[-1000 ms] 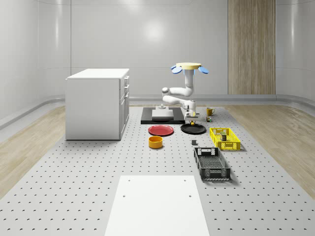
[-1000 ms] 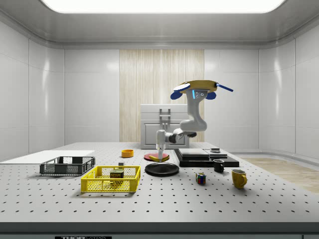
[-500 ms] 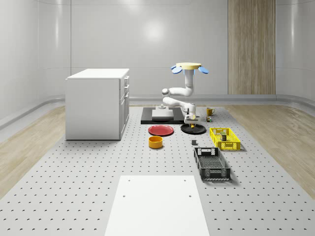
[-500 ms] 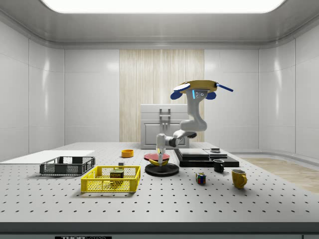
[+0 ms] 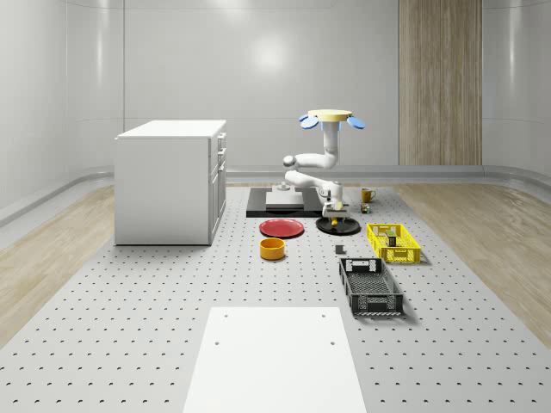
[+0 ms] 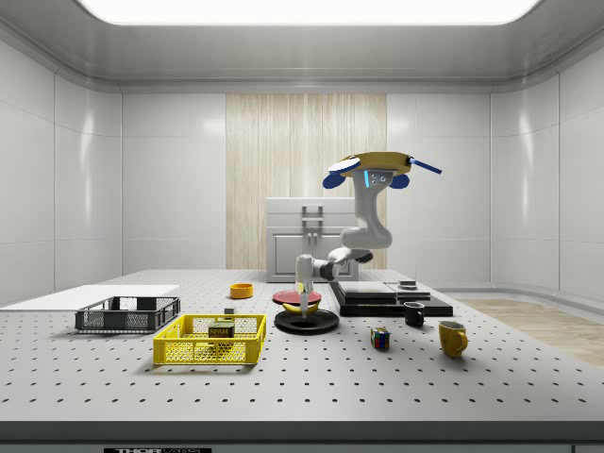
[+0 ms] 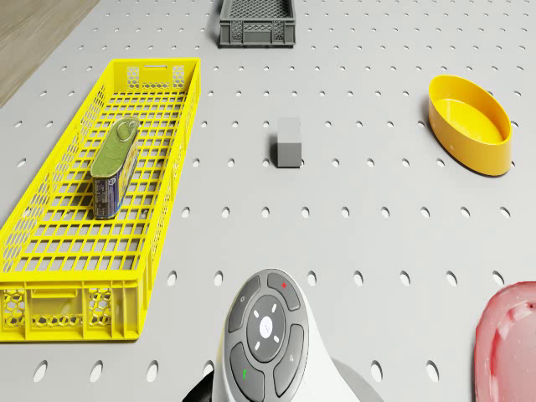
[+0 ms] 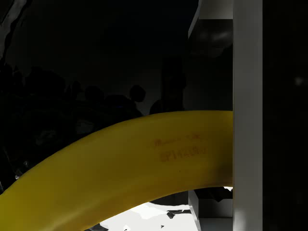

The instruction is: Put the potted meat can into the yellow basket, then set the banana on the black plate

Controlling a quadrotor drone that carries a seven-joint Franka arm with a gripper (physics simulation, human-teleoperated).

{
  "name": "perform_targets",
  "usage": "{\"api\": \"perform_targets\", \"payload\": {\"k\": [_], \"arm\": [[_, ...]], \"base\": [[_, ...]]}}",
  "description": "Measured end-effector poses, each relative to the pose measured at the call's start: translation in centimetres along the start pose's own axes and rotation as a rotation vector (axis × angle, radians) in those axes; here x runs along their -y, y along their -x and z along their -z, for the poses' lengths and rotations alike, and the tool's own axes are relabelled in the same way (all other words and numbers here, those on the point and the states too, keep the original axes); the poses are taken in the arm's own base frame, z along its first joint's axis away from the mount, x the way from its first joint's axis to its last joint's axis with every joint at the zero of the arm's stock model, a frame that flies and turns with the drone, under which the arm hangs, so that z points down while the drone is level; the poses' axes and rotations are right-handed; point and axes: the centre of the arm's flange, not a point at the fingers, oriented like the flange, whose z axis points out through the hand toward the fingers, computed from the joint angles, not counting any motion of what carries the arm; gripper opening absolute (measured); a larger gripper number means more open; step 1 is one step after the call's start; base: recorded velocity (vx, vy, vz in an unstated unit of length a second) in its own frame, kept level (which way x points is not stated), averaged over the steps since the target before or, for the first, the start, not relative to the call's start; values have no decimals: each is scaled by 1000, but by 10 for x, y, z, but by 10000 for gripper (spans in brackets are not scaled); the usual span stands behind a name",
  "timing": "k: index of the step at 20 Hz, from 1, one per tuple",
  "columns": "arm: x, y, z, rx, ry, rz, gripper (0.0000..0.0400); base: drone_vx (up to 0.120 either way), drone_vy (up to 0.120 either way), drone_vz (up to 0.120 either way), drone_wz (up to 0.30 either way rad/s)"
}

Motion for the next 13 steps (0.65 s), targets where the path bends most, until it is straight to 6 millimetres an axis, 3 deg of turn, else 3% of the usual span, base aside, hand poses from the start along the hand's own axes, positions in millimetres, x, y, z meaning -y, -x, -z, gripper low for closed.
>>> {"api": "perform_targets", "payload": {"k": [8, 13], "arm": [[0, 0, 33, 2, -1, 9, 396], [0, 0, 43, 2, -1, 11, 399]], "base": [[0, 0, 0, 0], [0, 0, 0, 0]]}}
